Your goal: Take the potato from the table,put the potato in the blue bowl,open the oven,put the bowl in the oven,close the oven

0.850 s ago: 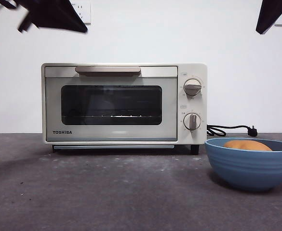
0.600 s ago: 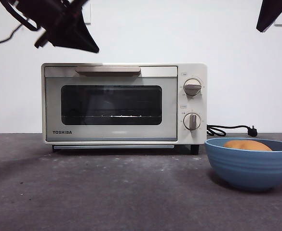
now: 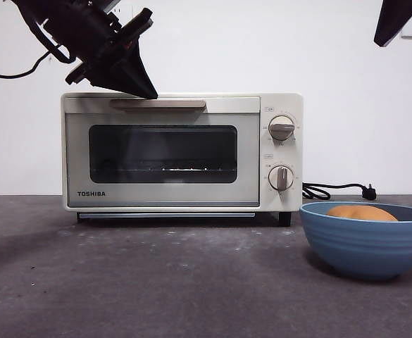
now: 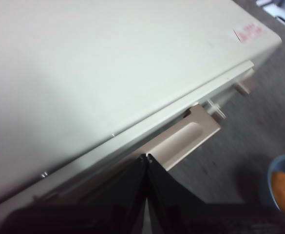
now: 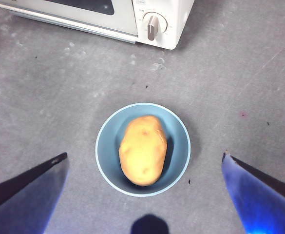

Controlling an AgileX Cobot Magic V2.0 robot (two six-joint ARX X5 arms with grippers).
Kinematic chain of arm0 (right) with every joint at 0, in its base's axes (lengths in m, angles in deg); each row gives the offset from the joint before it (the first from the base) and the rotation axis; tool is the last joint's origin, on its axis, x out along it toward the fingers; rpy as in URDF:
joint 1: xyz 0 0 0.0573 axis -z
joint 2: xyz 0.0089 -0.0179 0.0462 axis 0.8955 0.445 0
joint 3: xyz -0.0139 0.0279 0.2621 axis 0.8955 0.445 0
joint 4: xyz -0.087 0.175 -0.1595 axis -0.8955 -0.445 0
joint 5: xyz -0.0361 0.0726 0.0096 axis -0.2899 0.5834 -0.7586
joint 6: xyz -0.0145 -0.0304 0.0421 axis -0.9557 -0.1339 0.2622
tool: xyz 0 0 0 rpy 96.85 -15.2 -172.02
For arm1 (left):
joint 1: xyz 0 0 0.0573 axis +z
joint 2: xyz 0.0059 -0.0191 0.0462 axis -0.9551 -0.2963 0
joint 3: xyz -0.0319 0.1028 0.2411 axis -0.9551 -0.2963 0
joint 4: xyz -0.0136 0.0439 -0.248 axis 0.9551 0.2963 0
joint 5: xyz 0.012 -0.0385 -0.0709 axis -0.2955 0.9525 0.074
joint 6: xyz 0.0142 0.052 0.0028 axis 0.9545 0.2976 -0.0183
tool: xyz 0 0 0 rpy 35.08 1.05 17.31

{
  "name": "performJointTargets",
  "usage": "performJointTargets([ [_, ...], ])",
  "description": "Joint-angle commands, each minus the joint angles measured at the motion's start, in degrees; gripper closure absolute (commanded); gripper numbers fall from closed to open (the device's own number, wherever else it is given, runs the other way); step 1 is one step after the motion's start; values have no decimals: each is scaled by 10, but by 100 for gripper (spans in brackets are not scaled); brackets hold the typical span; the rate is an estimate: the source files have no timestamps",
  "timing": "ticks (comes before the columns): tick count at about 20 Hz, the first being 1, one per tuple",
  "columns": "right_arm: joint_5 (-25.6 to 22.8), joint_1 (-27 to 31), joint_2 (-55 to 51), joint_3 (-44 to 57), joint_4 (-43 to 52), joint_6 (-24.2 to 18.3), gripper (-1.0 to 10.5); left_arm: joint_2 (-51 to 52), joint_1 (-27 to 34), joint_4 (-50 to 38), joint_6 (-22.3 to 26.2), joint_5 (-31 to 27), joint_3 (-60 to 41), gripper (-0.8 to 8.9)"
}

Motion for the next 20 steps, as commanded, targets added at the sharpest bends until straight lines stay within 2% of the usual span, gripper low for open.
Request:
performJointTargets([
  [1, -20, 0, 0, 1, 3, 5, 381, -15, -18, 61, 17, -4, -15, 822],
  [3, -45, 0, 0, 1, 3, 6, 381, -14, -32, 89, 17, -4, -15, 822],
  [9, -47, 18, 0, -7, -14, 10, 383, -11, -67, 204, 17, -2, -15, 822],
  [14, -44, 54, 1, -39, -59, 10, 383, -11, -86, 268, 28, -2, -15, 822],
  [19, -36, 85, 30, -47, -87, 10, 384, 11, -96, 269, 38, -3, -15, 822],
  [20, -19, 94, 41, -47, -87, 9, 384, 25, -96, 262, 38, -4, -15, 822],
])
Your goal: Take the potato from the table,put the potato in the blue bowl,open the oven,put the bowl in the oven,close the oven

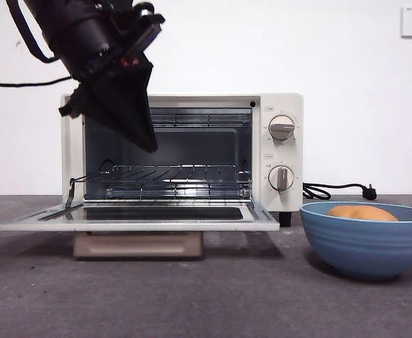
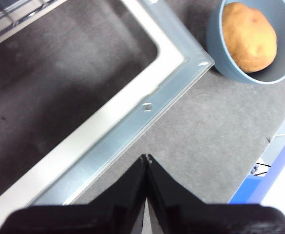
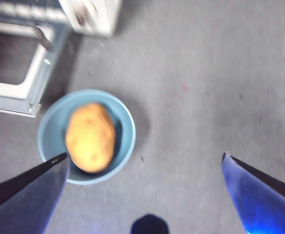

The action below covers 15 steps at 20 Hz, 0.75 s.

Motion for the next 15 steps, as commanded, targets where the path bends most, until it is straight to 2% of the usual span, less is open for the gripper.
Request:
performJointTargets([
  [1, 39, 19, 26, 0, 6, 2, 384, 42, 0, -17, 9, -3, -4, 822],
  [5, 63, 61, 102, 0, 27, -19, 421, 147, 1, -23, 9, -31, -4, 822],
  [9, 113, 91, 193, 0, 49, -36, 421, 273, 0, -21, 6, -65, -4, 822],
  [11, 144, 100, 235, 0, 64, -38, 493, 324, 0, -11, 1, -78, -4, 822],
  [15, 151, 111, 300, 0, 84, -47, 519, 395, 0, 26, -3, -110, -4, 822],
])
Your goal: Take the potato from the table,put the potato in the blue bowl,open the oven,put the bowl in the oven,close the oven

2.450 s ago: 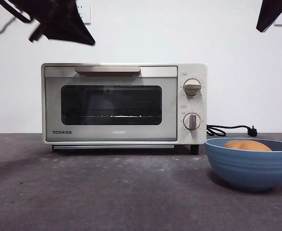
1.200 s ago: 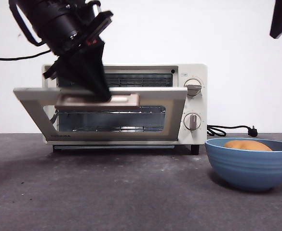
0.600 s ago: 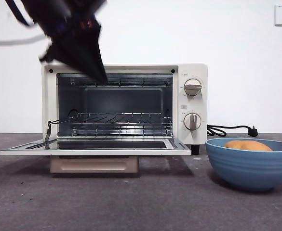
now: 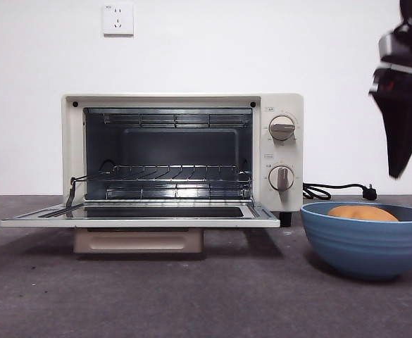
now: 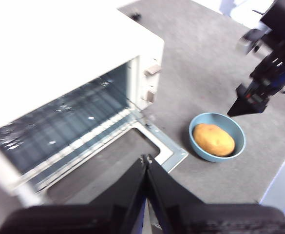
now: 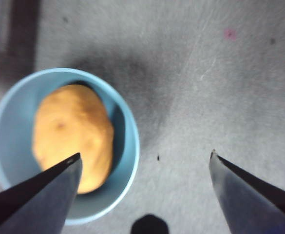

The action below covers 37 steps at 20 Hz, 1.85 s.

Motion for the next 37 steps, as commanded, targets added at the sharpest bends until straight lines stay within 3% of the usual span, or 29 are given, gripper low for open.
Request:
performJointTargets([
  [1, 4, 3, 30, 1, 10, -8, 561, 22, 0, 21, -3, -6, -3, 822],
  [5, 13, 3, 74, 2, 31, -9, 620, 32, 0, 71, -4, -5, -3, 822],
  [7, 17, 2, 92, 2, 38, -9, 703, 31, 0, 98, -3, -5, -3, 822],
  [9, 28, 2, 106, 2, 42, -9, 705, 31, 0, 106, -3, -5, -3, 822],
  [15, 28, 2, 113, 2, 50, -10, 945, 31, 0, 107, -3, -5, -3, 822],
  [23, 57, -4, 78, 2, 48, -9, 959, 31, 1, 108, 11, -9, -3, 822],
  [27, 53, -49, -2, -22, 28, 12, 960, 31, 0, 123, 27, -50, -3, 822],
  [30, 33, -115, -13, -72, 12, 42, 961, 31, 0, 133, 35, -50, -3, 822],
  [34, -12, -204, 40, -152, 36, 73, 961, 31, 0, 139, 42, -48, -3, 822],
  [37, -24, -231, 123, -232, 45, 88, 961, 31, 0, 143, 42, -48, -3, 822],
])
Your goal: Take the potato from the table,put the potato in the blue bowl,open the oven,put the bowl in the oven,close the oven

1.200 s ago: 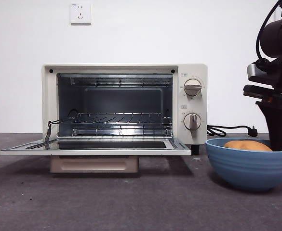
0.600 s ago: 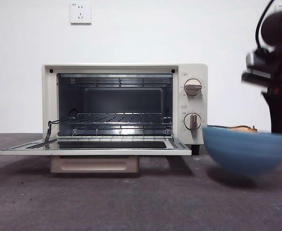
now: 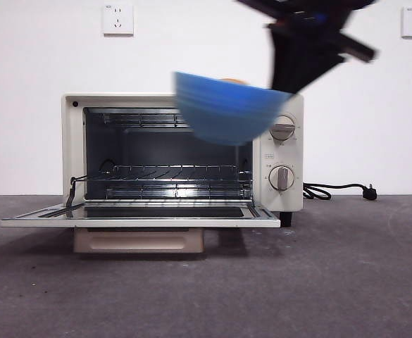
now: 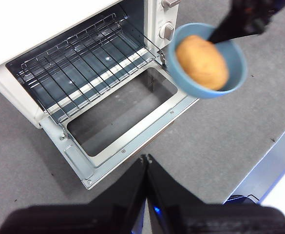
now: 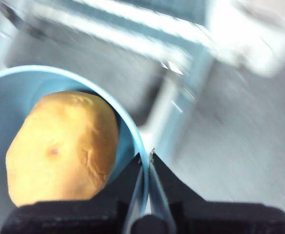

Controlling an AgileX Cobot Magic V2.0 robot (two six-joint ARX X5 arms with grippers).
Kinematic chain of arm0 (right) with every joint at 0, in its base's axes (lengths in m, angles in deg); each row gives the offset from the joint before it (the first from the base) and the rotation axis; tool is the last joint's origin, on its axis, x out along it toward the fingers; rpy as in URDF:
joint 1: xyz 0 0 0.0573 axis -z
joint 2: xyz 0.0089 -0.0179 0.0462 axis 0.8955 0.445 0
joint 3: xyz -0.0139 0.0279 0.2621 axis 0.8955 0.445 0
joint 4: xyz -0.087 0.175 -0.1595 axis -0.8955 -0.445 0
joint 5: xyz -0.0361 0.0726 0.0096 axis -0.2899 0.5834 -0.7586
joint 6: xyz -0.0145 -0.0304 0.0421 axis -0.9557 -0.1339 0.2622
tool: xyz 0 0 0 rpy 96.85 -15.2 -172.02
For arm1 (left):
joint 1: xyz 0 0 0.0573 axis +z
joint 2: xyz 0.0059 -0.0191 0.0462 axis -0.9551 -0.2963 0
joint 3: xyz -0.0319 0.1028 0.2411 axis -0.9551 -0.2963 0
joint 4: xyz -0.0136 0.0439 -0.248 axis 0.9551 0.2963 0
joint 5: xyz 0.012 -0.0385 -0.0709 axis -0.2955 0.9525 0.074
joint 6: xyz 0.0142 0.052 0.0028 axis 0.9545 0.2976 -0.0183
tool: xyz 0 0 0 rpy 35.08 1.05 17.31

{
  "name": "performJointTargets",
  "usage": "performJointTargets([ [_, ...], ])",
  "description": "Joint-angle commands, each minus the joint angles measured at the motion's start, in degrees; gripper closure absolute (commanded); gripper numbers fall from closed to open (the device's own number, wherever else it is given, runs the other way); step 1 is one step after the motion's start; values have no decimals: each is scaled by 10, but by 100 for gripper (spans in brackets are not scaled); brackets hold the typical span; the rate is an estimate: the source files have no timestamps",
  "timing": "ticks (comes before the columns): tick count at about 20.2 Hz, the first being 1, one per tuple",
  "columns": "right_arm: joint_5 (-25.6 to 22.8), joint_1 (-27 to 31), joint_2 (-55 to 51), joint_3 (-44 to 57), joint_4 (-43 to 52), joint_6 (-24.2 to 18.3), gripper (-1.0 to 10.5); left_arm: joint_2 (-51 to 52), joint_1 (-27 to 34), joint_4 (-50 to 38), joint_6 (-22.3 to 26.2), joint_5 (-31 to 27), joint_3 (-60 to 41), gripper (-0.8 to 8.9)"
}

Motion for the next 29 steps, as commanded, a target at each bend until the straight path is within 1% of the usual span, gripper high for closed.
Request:
performJointTargets([
  [1, -9, -12, 73, -64, 4, 23, 961, 1, 0, 4, 9, 1, -3, 822],
  [4, -22, -17, 155, -143, 4, 35, 961, 1, 0, 5, 9, 1, -3, 822],
  [5, -33, -17, 181, -169, 4, 42, 961, 1, 0, 5, 10, 1, -3, 822],
  [8, -39, -16, 232, -213, 19, 72, 961, 1, 0, 7, 12, 2, -3, 822],
  [11, -51, -12, 251, -217, 51, 98, 961, 1, 0, 14, 20, 3, -3, 822],
  [12, -63, -12, 256, -217, 56, 106, 961, 1, 0, 17, 20, 3, -3, 822],
  [15, -69, -5, 265, -217, 68, 127, 961, 1, 0, 19, 22, 3, -3, 822],
  [18, -89, -1, 270, -217, 71, 135, 960, 1, 0, 20, 22, 3, -3, 822],
  [24, -92, 1, 279, -217, 77, 139, 959, 1, 0, 20, 23, 3, -3, 822],
  [26, -92, 1, 279, -217, 79, 139, 914, 1, 0, 20, 24, 3, -3, 822],
  [29, -92, 1, 279, -217, 80, 141, 735, 1, 0, 20, 24, 3, -3, 822],
])
